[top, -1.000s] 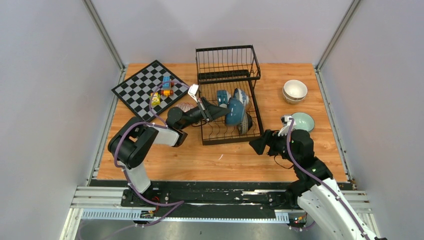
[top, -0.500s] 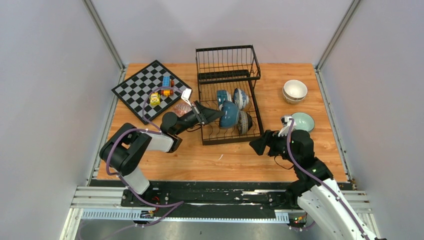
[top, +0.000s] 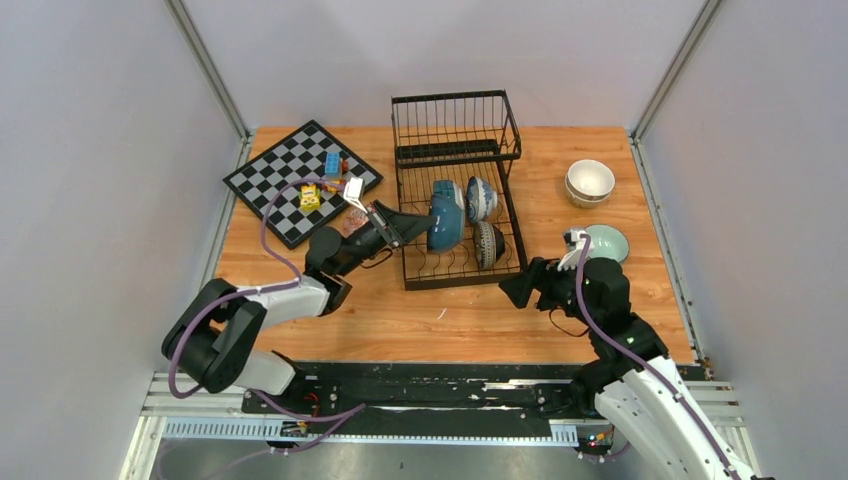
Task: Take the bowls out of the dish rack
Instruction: Pick up the bowl from the dish rack, then place the bowl at the center of the board.
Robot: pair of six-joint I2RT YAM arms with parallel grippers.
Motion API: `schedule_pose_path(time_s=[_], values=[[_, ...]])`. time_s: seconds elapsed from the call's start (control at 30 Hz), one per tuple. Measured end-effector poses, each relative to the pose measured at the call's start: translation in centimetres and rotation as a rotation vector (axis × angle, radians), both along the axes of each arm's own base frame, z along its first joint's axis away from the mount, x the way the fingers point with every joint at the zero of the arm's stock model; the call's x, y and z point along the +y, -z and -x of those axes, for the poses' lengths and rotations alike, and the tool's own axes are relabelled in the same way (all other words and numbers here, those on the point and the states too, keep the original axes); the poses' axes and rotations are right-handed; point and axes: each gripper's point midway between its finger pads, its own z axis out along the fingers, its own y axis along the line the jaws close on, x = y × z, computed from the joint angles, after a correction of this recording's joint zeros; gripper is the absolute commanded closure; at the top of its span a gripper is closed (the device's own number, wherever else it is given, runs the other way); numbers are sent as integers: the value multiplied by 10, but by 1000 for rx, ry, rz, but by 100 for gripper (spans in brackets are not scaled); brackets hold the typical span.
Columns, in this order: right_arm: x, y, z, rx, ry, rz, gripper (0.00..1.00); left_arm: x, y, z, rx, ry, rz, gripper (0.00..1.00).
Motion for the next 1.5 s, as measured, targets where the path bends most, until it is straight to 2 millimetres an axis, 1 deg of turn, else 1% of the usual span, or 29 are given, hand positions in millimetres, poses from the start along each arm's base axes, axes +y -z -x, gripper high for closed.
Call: schedule_pose_path(time_s=[0.13, 0.37, 0.5, 0.57, 0.63, 0.8, 0.97, 1.07, 1.17, 1.4, 1.5], values=[[0, 0, 0, 2, 2, -3, 15, 6, 2, 1, 36, -28, -11, 100], [-1, -1, -2, 9, 24, -12, 15, 25, 24, 2, 163, -142, -42, 100], [-1, -1, -2, 13, 27, -17, 15, 28, 25, 7, 175, -168, -100, 100], [-1, -2, -3, 12, 28, -17, 15, 29, 21, 10, 160, -170, -133, 100], [-1, -6, -3, 4, 29, -20, 15, 32, 13, 15, 131, -172, -171, 100], [-1, -8, -3, -2, 29, -21, 15, 41, -14, 31, 25, -172, -277, 100], [-1, -8, -3, -5, 28, -19, 15, 51, -39, 53, -96, -155, -434, 100], [-2, -8, -2, -4, 27, -18, 15, 57, -44, 65, -145, -139, -524, 100], [-2, -10, -2, -6, 26, -18, 15, 62, -39, 77, -178, -111, -632, 100], [1, -17, -1, 7, 10, -17, 16, 63, -9, 120, -274, 28, -920, 100], [4, -22, -2, 23, -8, -6, 16, 67, -1, 131, -324, 64, -1001, 100]])
